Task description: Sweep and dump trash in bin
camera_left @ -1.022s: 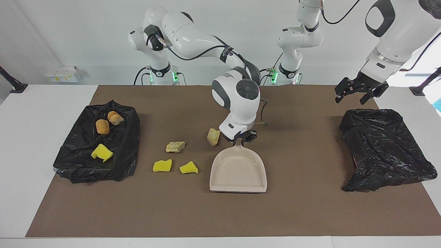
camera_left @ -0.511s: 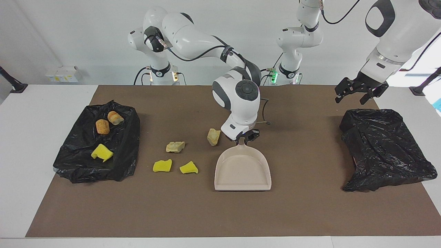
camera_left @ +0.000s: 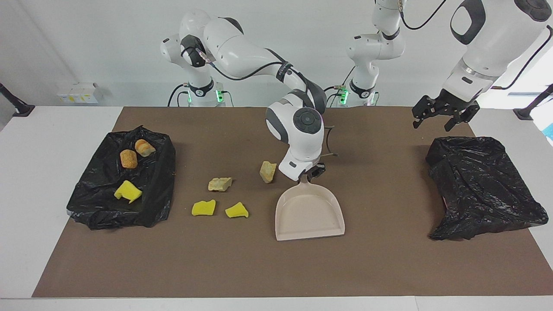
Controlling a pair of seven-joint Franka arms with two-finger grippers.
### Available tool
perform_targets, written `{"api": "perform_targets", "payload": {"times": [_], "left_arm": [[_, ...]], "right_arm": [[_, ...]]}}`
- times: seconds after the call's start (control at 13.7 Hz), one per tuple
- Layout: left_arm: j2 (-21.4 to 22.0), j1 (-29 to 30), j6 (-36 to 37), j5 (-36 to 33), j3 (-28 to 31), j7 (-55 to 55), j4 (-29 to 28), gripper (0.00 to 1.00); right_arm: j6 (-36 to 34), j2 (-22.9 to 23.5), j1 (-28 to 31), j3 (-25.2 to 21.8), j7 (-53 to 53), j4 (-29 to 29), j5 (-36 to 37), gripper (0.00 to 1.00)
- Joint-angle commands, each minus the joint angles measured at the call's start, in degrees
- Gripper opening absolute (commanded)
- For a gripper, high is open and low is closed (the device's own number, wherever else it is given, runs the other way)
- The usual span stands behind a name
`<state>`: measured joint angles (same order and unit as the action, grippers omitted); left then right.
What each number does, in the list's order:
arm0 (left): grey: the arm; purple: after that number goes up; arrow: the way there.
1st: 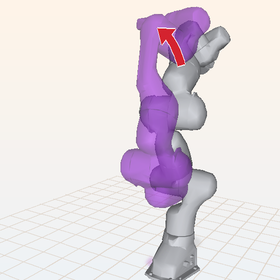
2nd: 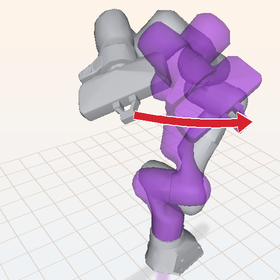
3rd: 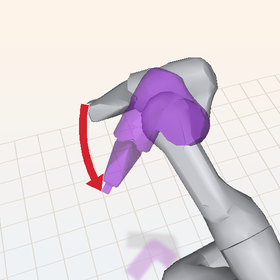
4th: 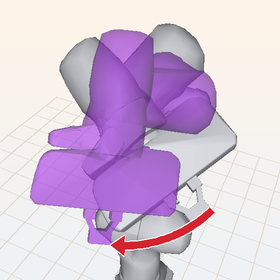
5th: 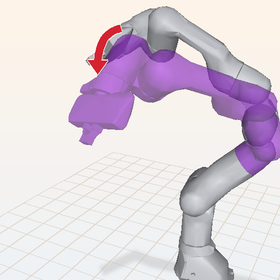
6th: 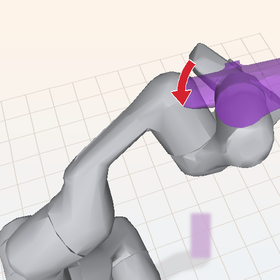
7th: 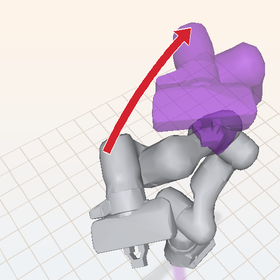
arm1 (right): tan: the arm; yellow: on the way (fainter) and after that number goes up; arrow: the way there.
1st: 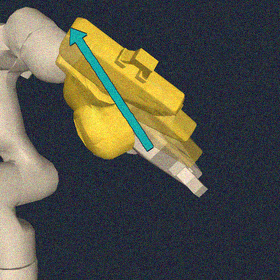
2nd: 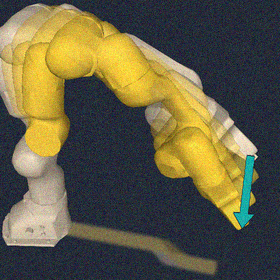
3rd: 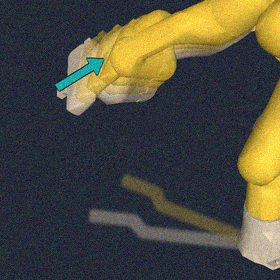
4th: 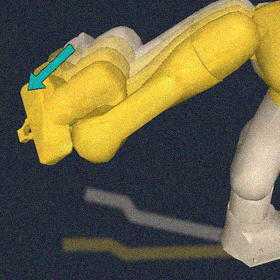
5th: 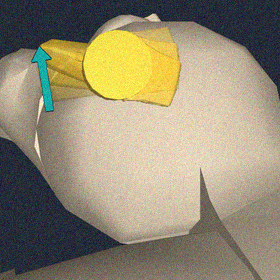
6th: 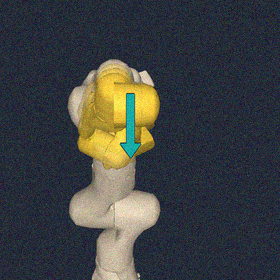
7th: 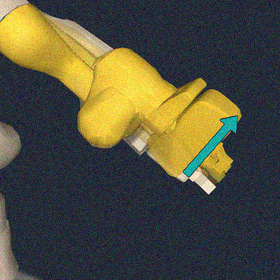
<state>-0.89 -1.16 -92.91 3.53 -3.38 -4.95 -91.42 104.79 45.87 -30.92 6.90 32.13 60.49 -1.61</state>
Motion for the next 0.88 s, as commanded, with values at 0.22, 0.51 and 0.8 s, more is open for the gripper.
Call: {"api": "perform_targets", "payload": {"times": [0.22, 0.51, 0.8], "left_arm": [[-1.83, -4.37, -7.10, -0.46, 0.48, 0.29, -1.30, 1.00], [-6.56, -7.88, -12.19, -0.54, 0.48, 4.93, -1.30, 1.00], [-13.42, -12.88, -19.13, -3.16, 0.48, 13.44, -0.69, 1.00]], "right_arm": [[1.82, -1.22, 0.07, 0.22, -1.02, 1.65, -0.33, 0.51], [1.21, -3.14, 0.68, 0.40, -0.93, 1.74, 1.79, 0.75], [0.24, -9.46, 2.00, 0.05, -0.58, 6.72, 1.35, 0.91]]}}
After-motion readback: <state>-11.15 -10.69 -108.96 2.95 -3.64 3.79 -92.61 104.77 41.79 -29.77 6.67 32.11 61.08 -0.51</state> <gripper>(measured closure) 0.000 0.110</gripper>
